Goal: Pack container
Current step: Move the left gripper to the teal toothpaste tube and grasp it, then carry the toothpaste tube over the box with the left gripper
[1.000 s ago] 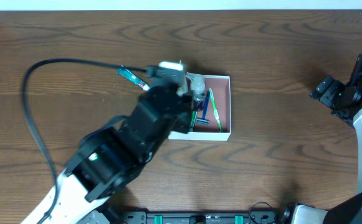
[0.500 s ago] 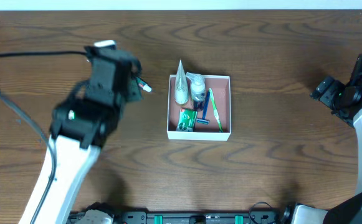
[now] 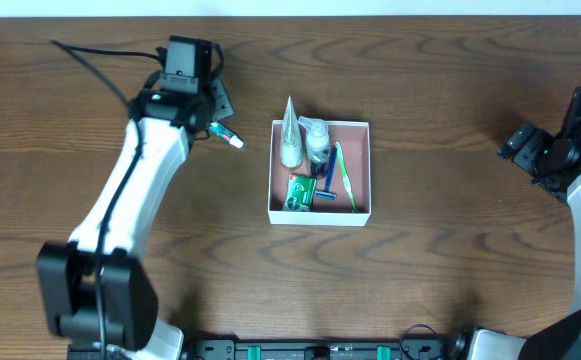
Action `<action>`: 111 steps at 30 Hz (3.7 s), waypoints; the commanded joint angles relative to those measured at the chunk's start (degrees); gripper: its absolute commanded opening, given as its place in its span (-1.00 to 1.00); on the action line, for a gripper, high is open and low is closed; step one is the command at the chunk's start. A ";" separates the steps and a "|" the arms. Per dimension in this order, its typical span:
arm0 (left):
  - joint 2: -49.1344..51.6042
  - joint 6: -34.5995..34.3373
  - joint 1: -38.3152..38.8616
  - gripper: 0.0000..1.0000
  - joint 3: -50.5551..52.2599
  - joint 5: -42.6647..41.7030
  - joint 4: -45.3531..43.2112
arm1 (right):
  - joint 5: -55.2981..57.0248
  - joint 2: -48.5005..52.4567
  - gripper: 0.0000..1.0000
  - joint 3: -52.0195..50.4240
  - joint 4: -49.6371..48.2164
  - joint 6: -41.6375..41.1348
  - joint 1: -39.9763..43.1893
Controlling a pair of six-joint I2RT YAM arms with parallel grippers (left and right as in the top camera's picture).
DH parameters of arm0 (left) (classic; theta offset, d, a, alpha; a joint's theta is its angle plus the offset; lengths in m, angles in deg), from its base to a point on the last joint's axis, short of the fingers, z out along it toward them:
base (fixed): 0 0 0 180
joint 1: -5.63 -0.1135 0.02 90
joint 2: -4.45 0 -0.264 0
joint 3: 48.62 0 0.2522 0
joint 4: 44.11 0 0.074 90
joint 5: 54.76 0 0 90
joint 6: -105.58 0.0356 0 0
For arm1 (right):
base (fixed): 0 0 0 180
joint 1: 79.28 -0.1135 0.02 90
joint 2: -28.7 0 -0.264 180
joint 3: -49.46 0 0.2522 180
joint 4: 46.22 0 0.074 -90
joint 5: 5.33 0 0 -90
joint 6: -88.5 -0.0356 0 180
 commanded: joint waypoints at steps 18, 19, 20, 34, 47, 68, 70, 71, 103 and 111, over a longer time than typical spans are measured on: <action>16.92 -15.37 -0.26 -0.03 -0.90 1.77 -7.08 | 0.24 -0.35 0.98 0.70 0.07 0.13 0.44; 17.40 -15.85 -0.26 -0.03 -0.90 1.75 -6.80 | 0.24 -0.35 0.98 0.70 0.07 0.13 0.44; 17.90 -16.50 -0.26 -0.03 -0.90 1.77 -6.58 | 0.24 -0.35 0.99 0.70 0.07 0.13 0.44; 21.09 -16.98 -0.26 -0.03 -0.90 1.51 -5.29 | 0.24 -0.35 0.99 0.70 0.07 0.13 0.44; 23.02 -16.06 -0.26 -0.71 -0.90 0.07 -2.71 | 0.24 -0.35 0.99 0.70 0.07 0.13 0.44; 0.33 -1.14 -0.20 -0.78 -0.92 0.02 5.07 | 0.24 -0.35 0.98 0.70 0.07 0.13 0.44; -4.68 -1.01 -0.02 -0.78 -0.92 -0.04 6.23 | 0.24 -0.35 0.98 0.70 0.07 0.13 0.44; -7.76 -1.01 0.31 -0.78 -0.92 -0.04 7.02 | 0.24 -0.35 0.98 0.70 0.07 0.13 0.44; 1.77 -7.80 37.53 -0.78 -0.90 -0.02 3.08 | 0.24 -0.35 0.98 0.70 0.07 0.13 0.44; 5.25 -8.81 37.79 -0.66 -0.90 -0.42 2.64 | 0.24 -0.35 0.99 0.70 0.07 0.13 0.44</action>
